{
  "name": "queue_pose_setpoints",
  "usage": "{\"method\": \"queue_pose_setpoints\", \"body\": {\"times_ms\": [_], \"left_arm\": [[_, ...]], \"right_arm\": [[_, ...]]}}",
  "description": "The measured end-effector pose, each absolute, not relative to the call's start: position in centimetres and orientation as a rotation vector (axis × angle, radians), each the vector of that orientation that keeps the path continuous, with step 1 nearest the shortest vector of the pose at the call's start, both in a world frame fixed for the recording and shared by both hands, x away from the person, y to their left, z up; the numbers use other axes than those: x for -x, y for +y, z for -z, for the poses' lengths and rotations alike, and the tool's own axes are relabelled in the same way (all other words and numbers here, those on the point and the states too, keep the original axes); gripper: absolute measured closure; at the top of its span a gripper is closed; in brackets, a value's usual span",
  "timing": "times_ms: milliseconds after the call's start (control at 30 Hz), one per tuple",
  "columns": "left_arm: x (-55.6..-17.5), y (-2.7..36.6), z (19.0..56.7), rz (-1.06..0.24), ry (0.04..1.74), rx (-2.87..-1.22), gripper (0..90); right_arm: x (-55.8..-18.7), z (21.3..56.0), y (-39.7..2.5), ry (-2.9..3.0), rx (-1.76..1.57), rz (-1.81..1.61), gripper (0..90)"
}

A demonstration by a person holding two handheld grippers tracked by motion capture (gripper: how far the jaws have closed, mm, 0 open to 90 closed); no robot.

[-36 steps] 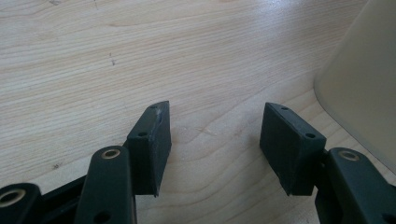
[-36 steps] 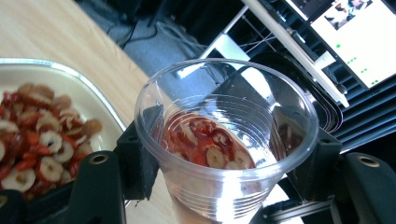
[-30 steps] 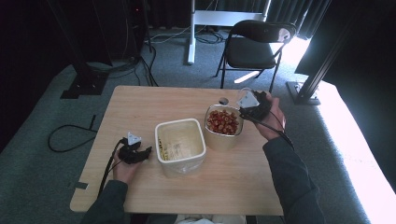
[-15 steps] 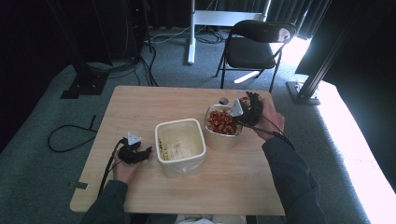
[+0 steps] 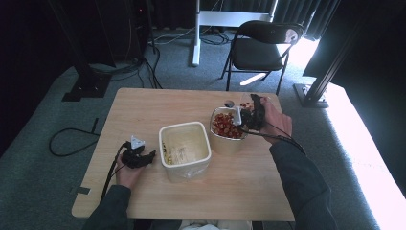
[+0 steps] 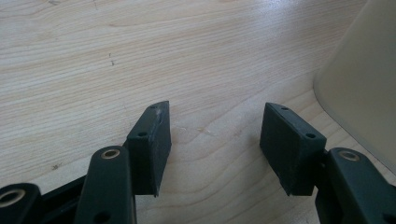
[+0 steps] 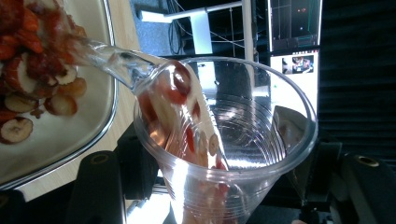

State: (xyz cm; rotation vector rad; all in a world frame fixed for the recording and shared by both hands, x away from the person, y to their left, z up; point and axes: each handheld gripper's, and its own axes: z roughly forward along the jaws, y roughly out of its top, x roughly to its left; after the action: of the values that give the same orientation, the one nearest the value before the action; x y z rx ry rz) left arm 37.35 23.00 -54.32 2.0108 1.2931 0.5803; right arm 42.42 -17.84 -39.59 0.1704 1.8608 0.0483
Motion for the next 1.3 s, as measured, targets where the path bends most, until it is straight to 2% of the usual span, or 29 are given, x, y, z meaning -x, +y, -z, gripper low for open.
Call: {"method": "queue_pose_setpoints", "body": {"times_ms": [1300], "left_arm": [[-37.4, 23.0, 54.3, -0.578, 1.293, -2.012, 44.0]], "right_arm": [[-41.5, 39.7, -16.3, 1.767, 0.026, 0.124, 36.0]]}}
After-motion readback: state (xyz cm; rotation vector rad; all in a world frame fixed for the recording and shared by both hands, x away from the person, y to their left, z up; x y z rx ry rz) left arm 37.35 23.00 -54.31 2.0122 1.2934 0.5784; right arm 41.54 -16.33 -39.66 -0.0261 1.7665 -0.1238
